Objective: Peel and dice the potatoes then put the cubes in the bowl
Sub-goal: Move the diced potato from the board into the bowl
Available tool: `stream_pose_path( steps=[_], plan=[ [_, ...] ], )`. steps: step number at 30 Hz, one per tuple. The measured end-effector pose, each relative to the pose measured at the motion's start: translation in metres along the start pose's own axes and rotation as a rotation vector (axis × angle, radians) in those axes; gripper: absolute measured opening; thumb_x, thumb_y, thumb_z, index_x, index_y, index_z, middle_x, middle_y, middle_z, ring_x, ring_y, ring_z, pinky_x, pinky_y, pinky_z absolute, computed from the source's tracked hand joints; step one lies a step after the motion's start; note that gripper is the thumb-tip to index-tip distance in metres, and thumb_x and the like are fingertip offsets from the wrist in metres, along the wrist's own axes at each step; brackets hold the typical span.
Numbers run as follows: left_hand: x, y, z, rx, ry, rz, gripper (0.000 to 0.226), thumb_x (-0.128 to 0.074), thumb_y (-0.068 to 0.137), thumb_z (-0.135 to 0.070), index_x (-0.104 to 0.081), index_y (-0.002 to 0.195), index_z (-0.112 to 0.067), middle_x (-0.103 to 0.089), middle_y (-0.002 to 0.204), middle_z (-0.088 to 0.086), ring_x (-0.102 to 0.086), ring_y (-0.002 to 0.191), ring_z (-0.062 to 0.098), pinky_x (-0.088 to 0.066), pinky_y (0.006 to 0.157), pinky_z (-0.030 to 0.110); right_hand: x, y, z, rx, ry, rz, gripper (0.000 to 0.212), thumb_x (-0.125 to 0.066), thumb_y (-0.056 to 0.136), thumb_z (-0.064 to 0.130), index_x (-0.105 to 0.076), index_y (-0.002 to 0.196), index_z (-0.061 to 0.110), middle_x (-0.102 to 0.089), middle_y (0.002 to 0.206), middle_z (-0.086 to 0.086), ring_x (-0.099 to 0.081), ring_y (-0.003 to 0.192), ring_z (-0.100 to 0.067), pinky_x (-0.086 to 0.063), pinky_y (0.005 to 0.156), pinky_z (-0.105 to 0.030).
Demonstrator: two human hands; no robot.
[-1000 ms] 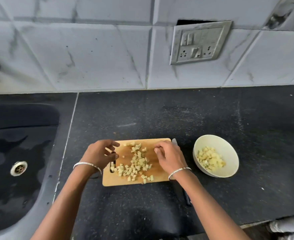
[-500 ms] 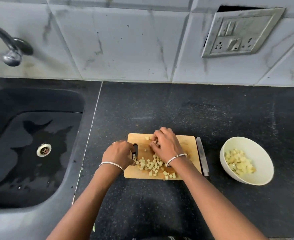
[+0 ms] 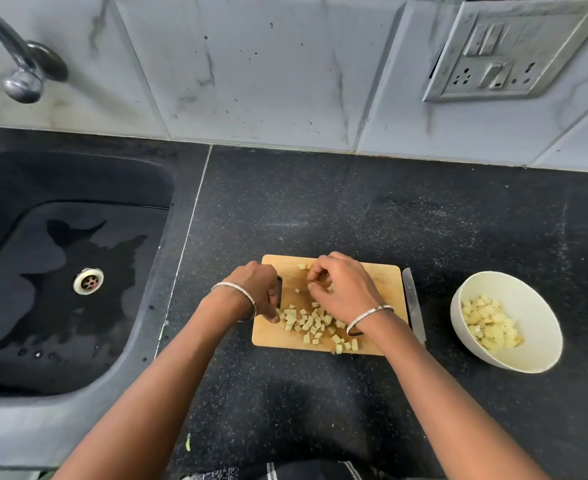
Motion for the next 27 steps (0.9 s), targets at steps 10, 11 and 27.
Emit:
stream_pose_path(
  steps=[10, 11, 27],
  plan=[
    [0.0, -0.017, 0.011, -0.082, -0.61, 0.039, 0.011, -0.078, 0.078, -0.008, -0.073, 0.088, -0.009, -0.075, 0.077, 0.004, -0.072, 0.072, 0.014, -0.058, 0.073, 0.027, -0.016, 0.011, 0.024, 0.03, 0.015, 0.119, 0.026, -0.054, 0.089, 0.006, -0.071, 0.101, 0.022, -0.07, 0.1, 0.001, -0.062, 0.091, -0.017, -0.053, 0.078, -0.033],
    [-0.001, -0.02, 0.008, -0.102, -0.749, 0.068, 0.016, -0.075, 0.08, -0.003, -0.072, 0.096, -0.004, -0.075, 0.084, 0.01, -0.073, 0.078, 0.019, -0.059, 0.076, 0.031, -0.013, 0.012, 0.026, 0.022, 0.02, 0.105, 0.026, -0.053, 0.09, 0.006, -0.072, 0.1, 0.022, -0.07, 0.099, 0.002, -0.062, 0.09, -0.016, -0.053, 0.077, -0.031],
    [0.006, -0.026, 0.039, 0.034, -0.78, -0.332, 0.012, -0.062, 0.089, -0.004, -0.071, 0.092, -0.012, -0.07, 0.074, 0.011, -0.067, 0.066, 0.017, -0.059, 0.065, 0.027, -0.045, 0.011, 0.054, 0.161, -0.198, 0.317, 0.034, -0.082, 0.072, 0.043, -0.064, 0.094, 0.025, -0.062, 0.1, 0.004, -0.048, 0.101, -0.016, -0.043, 0.084, -0.032]
  ],
)
Point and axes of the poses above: each hand's wrist, its own y-axis towards the middle knuckle, its own x-axis out of the back of the hand, z = x × y, the point moved 3 cm from there along y, towards the middle knuckle
